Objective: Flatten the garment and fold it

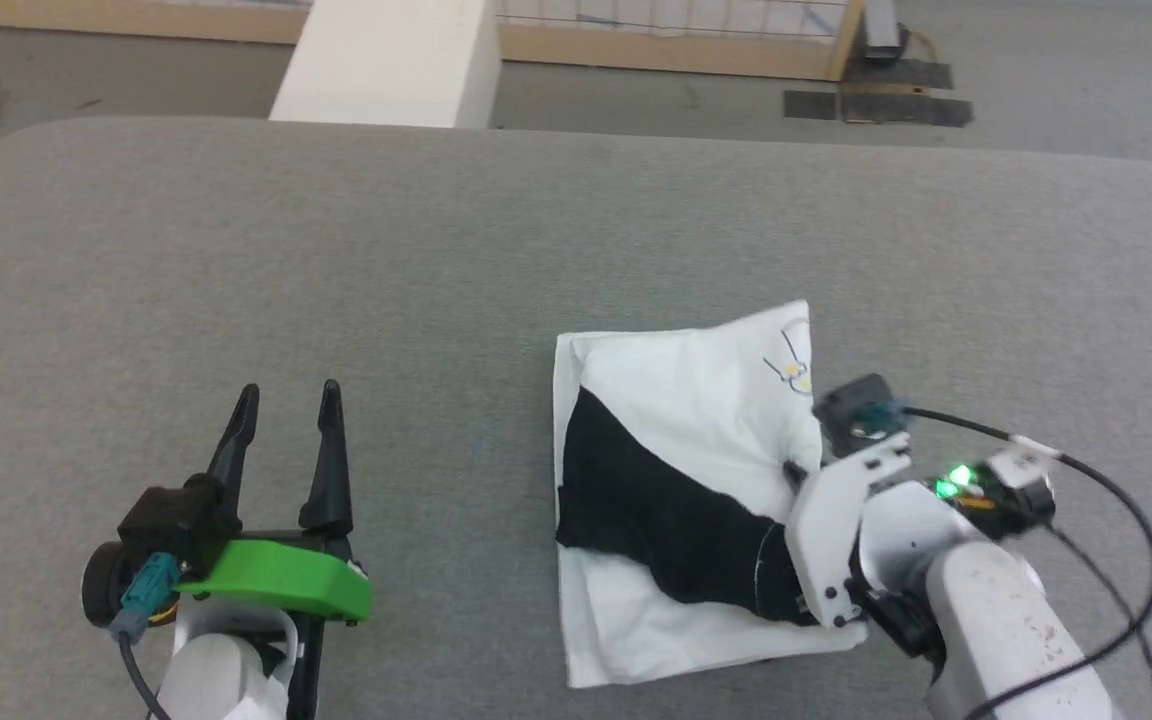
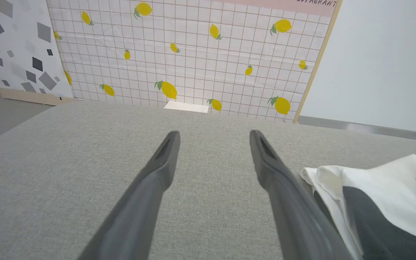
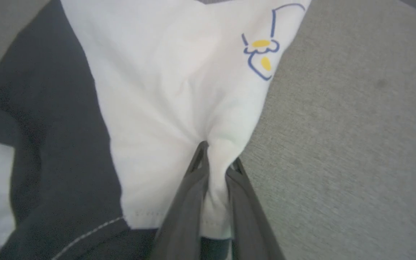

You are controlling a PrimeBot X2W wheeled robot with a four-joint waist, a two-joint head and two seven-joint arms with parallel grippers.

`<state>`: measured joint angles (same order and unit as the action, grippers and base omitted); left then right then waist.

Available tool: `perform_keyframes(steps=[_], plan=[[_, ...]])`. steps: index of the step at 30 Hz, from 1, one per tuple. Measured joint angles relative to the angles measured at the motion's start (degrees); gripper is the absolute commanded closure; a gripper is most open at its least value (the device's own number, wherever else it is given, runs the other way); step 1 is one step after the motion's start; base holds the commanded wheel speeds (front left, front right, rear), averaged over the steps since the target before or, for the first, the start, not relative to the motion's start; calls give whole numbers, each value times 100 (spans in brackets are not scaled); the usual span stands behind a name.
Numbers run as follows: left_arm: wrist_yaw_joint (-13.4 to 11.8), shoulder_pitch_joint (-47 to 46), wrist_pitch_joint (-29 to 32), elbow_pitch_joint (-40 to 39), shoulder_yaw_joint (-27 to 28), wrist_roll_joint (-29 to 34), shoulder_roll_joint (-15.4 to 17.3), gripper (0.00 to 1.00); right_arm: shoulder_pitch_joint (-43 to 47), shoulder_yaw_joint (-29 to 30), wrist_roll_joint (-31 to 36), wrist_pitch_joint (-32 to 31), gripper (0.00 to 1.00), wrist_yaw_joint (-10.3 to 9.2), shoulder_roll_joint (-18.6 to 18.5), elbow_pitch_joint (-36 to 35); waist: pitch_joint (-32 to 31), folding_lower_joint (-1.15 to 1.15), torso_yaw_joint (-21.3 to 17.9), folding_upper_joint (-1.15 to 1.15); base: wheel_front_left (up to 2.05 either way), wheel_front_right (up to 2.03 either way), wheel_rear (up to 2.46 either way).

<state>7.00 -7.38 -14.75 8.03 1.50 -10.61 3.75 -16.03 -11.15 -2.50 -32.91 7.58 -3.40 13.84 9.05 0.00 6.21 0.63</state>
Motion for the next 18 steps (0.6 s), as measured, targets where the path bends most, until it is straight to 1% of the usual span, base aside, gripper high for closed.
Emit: perform_keyframes(steps=[2,4,7,10,13,18], plan=[[0,42,0,-65,30,60,2,0,-153,-336,376,-221,100,3,-257,-188,5,0,-149,0,0,0,0],[-1,52,-2,-123,45,84,8,0,-318,-632,476,-425,100,2,-677,-303,22,0,-334,0,0,0,0],[0,32,-3,-207,42,104,10,0,-551,-827,544,-564,100,2,-1341,-348,70,0,-623,0,0,0,0],[0,-8,-4,-293,16,105,24,0,-818,-860,579,-564,100,2,-1809,-320,146,0,-924,0,0,0,0],[1,-133,-3,-366,-44,159,102,0,-1129,-757,665,-389,100,2,-2056,-160,257,0,-1232,0,0,0,0],[1,-375,11,-521,-133,214,311,0,-1543,-374,895,13,100,2,-2148,311,515,0,-1713,0,0,0,0]])
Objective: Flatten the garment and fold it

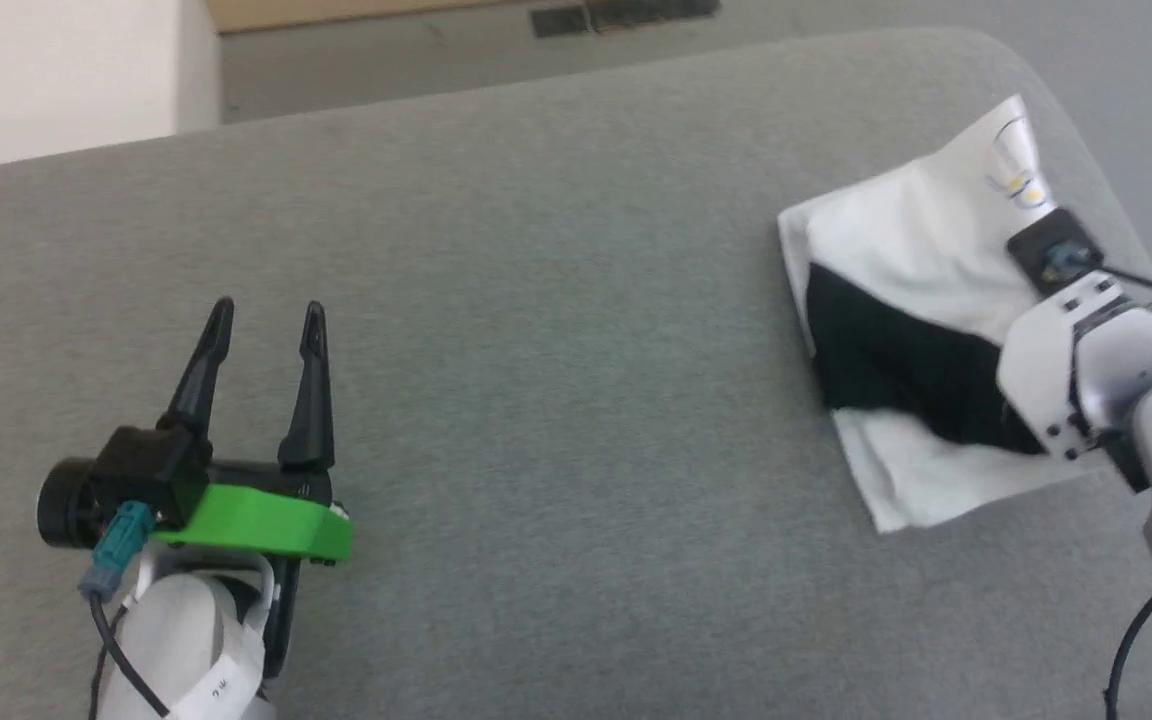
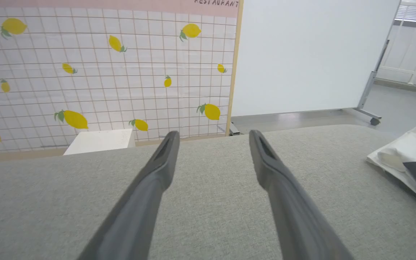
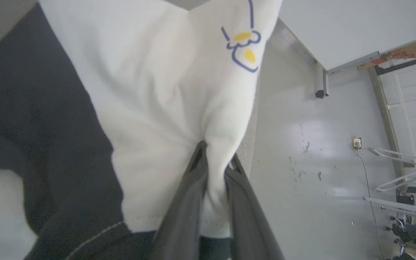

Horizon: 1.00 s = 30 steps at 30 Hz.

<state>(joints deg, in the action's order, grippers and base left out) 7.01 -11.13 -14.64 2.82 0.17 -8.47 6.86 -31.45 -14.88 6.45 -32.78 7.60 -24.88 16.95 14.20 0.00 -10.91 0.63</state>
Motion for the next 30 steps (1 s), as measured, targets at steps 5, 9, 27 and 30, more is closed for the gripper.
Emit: perform_keyframes(steps=[5,9,27,30], plan=[[1,-237,156,-171,-83,33,190,0,-336,570,321,526,100,0,68,497,414,0,-347,0,0,0,0],[1,-356,277,-233,-121,33,315,0,-596,1020,595,927,100,0,234,837,776,0,-518,0,0,0,0],[-4,-356,212,85,-246,-45,367,0,-1003,2737,1829,1684,0,0,854,1892,1107,1,-387,0,0,0,0],[-14,-229,154,249,-294,-71,281,0,-759,2903,1816,1923,0,0,940,1915,832,0,-338,0,0,0,0]])
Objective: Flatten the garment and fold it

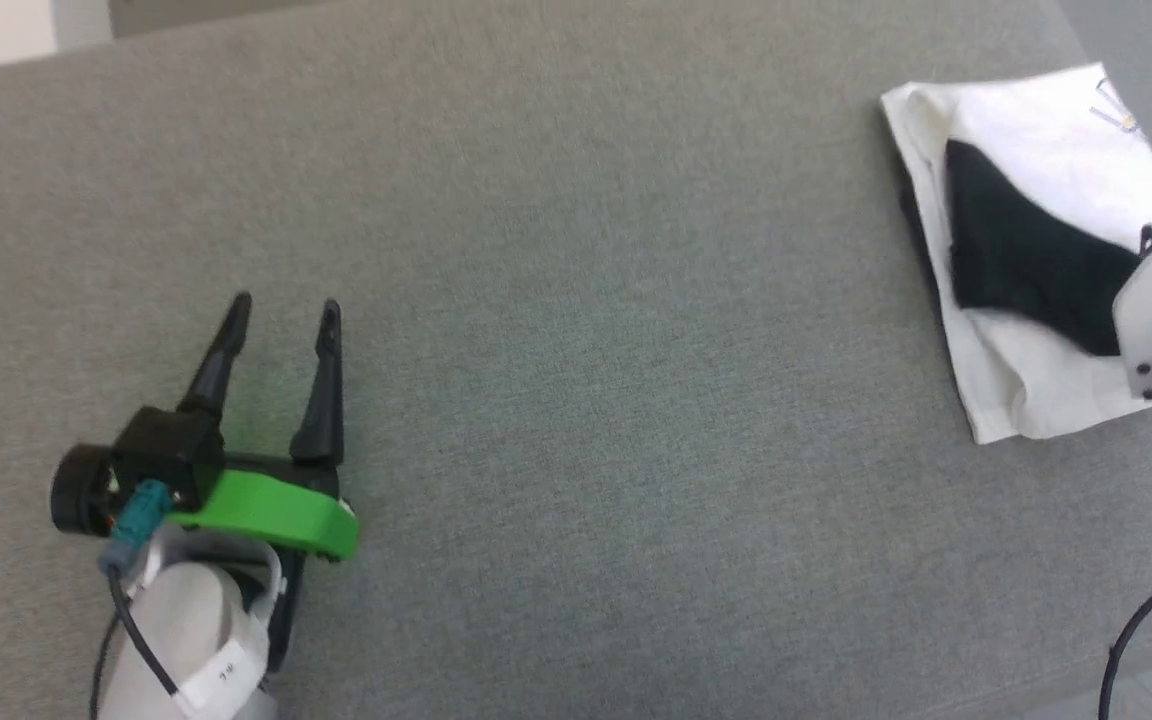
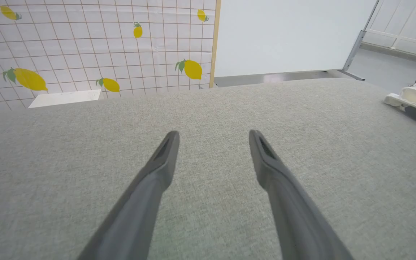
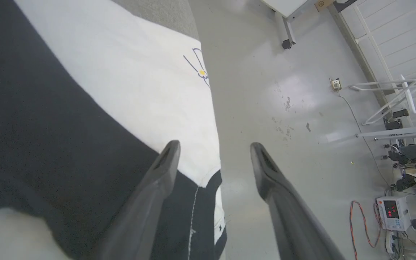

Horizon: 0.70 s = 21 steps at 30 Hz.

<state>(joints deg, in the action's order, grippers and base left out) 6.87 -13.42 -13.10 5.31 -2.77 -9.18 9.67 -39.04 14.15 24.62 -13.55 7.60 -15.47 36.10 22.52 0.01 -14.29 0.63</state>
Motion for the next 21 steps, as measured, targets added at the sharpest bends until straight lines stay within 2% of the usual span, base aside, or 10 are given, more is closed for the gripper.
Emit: perform_keyframes(steps=[3,8,14,21], plan=[[-44,152,-42,165,-25,-14,-88,0,274,125,-203,344,0,0,113,-62,-303,0,57,0,0,0,0],[-154,359,-89,394,-23,-90,-236,0,833,211,-980,950,0,-1,337,-387,-810,0,197,0,0,0,0],[-243,536,-136,632,-31,-258,-383,0,1724,166,-1860,1518,0,-1,646,-1419,-1327,-1,558,0,0,0,0],[-283,612,-137,904,-68,-376,-438,0,2629,-136,-2399,1724,0,-2,1055,-2706,-1673,-1,1151,0,0,0,0]])
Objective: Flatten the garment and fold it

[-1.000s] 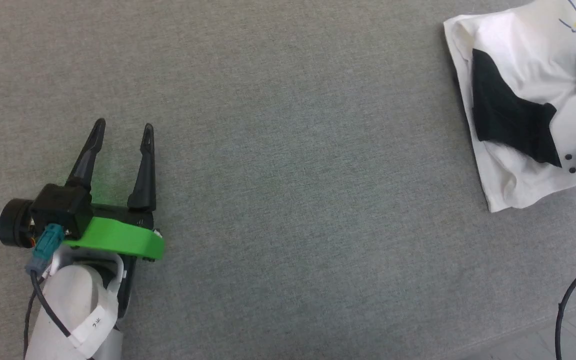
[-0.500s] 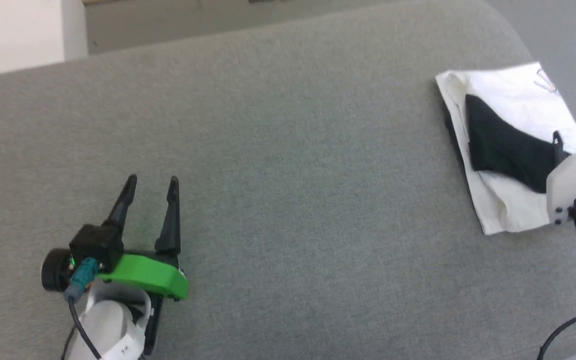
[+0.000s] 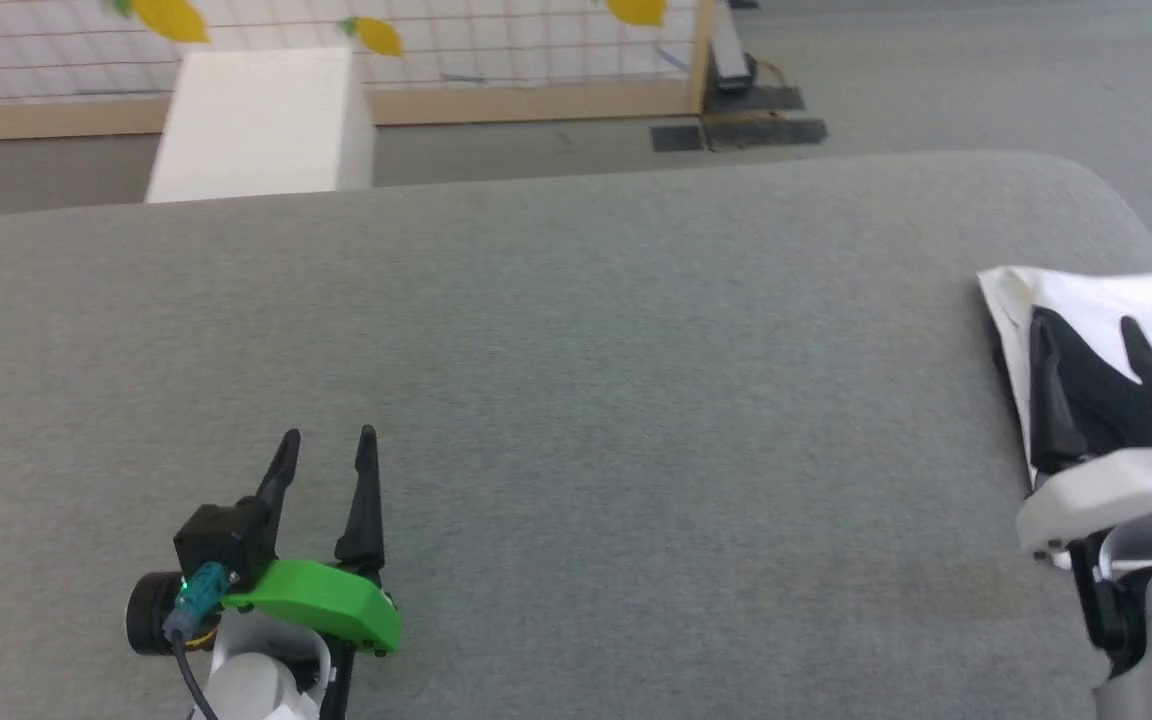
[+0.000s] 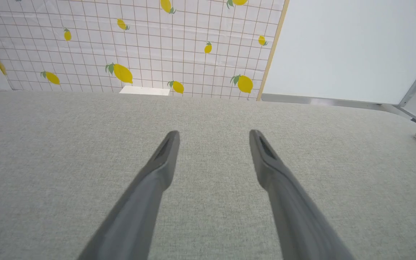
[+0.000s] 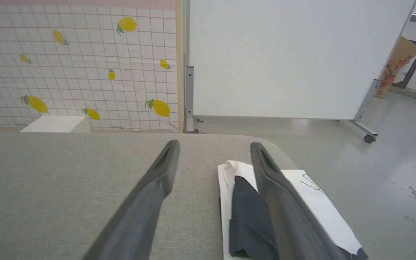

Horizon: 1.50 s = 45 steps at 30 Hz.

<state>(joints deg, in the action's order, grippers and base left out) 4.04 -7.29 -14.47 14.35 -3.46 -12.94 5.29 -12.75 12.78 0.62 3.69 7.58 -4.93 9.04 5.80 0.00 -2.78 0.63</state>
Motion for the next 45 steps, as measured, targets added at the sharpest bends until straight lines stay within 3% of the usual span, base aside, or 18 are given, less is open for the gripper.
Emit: perform_keyframes(steps=[7,17,36,37,45], plan=[[2,24,-8,125,-143,-15,-45,0,700,-361,-333,233,0,0,165,-686,-254,0,538,0,0,0,0],[45,151,-24,-19,-261,29,-127,0,1552,-714,-772,556,0,0,198,-709,-559,0,937,0,0,0,0],[45,391,-25,-35,-264,44,-186,0,1762,-746,-777,632,0,0,198,-678,-691,0,777,0,0,0,0],[45,391,-24,-33,-264,44,-188,100,1763,-745,-777,627,100,0,198,-683,-691,0,776,0,0,0,0],[45,385,-22,-33,-269,42,-183,100,1762,-746,-776,624,100,0,198,-679,-690,0,770,0,0,0,0]])
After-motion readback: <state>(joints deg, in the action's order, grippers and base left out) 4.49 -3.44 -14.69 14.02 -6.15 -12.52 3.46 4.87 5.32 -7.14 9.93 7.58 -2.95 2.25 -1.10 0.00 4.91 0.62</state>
